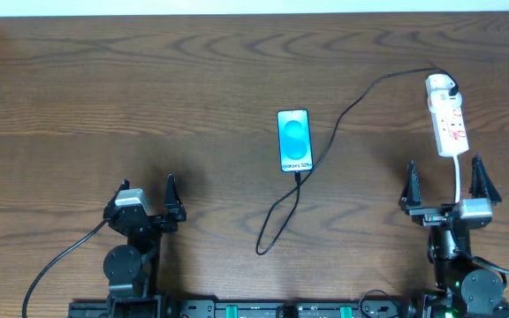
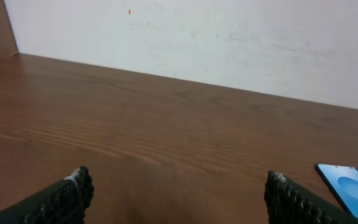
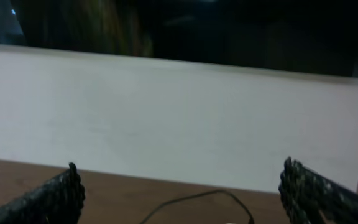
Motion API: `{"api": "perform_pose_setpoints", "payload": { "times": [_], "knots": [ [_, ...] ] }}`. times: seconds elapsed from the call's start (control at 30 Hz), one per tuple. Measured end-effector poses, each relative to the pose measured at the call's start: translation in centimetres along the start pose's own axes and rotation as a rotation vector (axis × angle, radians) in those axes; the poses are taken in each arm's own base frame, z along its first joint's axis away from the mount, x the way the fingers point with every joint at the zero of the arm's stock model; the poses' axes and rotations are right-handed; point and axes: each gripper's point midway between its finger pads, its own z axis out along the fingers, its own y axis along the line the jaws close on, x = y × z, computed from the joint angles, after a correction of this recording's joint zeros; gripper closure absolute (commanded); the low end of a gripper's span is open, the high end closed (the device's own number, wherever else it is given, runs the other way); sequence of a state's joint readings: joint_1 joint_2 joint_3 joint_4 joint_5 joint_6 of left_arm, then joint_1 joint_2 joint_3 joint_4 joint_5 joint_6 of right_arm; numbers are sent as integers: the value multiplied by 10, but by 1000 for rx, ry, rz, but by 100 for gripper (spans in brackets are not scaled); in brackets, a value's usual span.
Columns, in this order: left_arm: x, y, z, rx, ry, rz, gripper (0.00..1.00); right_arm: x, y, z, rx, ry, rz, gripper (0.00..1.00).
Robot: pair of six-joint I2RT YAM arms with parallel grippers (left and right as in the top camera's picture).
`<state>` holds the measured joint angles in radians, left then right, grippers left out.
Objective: Plug charger to phone and switch on socket
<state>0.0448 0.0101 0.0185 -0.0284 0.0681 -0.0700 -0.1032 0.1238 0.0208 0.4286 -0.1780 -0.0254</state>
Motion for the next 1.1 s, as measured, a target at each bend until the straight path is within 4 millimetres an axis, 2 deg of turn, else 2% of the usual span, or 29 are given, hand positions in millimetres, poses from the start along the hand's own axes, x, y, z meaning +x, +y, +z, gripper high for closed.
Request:
{"api": "perform_pose_setpoints", "payload": {
  "times": [0.33,0.57,0.9,1.1],
  "knots": [
    [0,0,0,0,0,0,11,15,1,-7,31,50,26,1],
    [0,0,0,0,0,0,10,42,2,-10,35,160,37,1],
    [0,0,0,0,0,0,11,95,6,-25,30,383,69,1],
    [0,0,0,0,0,0,10,98,4,-26,45,396,81,1]
  ]
}}
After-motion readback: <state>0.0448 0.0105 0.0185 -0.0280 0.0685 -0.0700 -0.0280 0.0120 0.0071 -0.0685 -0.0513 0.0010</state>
